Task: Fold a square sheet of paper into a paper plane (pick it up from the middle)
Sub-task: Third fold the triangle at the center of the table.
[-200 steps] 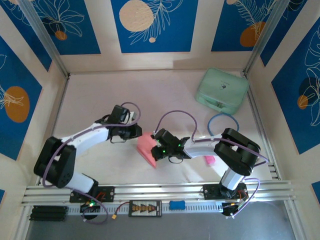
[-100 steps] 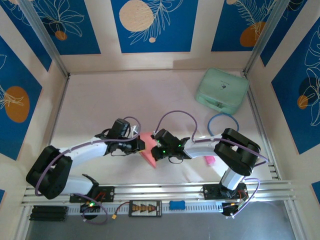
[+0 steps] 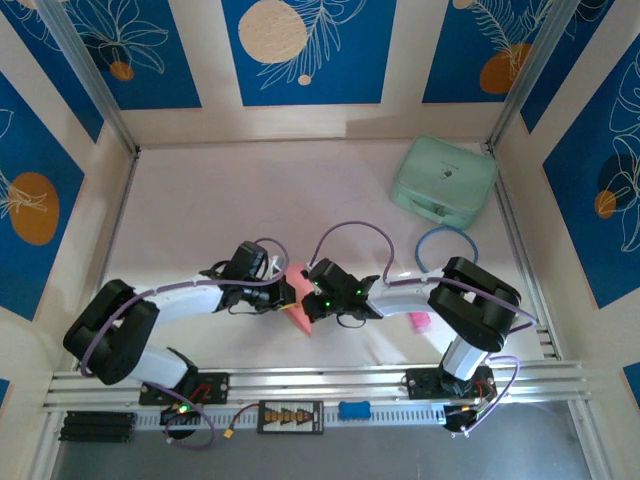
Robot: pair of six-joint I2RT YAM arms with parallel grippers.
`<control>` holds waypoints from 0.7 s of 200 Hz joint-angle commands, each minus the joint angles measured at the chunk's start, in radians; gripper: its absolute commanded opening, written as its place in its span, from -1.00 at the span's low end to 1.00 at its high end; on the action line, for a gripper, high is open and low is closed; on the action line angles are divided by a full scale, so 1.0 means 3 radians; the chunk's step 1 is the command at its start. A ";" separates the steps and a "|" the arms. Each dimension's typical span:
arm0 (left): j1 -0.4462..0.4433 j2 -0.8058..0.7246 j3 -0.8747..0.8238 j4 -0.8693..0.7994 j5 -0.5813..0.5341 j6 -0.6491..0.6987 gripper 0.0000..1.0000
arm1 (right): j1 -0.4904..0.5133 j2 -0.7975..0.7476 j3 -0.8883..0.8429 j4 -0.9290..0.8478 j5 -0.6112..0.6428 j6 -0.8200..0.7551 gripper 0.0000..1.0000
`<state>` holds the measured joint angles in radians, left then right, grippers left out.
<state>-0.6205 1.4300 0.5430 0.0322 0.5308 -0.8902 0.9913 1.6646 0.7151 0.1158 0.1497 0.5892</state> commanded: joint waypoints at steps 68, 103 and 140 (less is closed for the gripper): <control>-0.0038 0.0191 -0.0201 0.0003 -0.0162 0.0143 -1.00 | 0.0028 -0.0038 -0.0042 -0.0135 0.0027 0.0028 -1.00; -0.0038 0.0243 -0.0245 -0.0006 -0.0235 0.0196 -1.00 | 0.0033 -0.0038 -0.0031 -0.0137 0.0017 0.0023 -1.00; -0.0037 0.0347 -0.0240 0.0096 -0.0186 0.0197 -1.00 | 0.0033 -0.0112 0.0007 -0.0181 -0.0030 0.0063 -0.86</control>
<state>-0.6243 1.4868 0.4942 0.0605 0.5049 -0.8547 0.9939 1.6630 0.7151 0.1139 0.1509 0.5892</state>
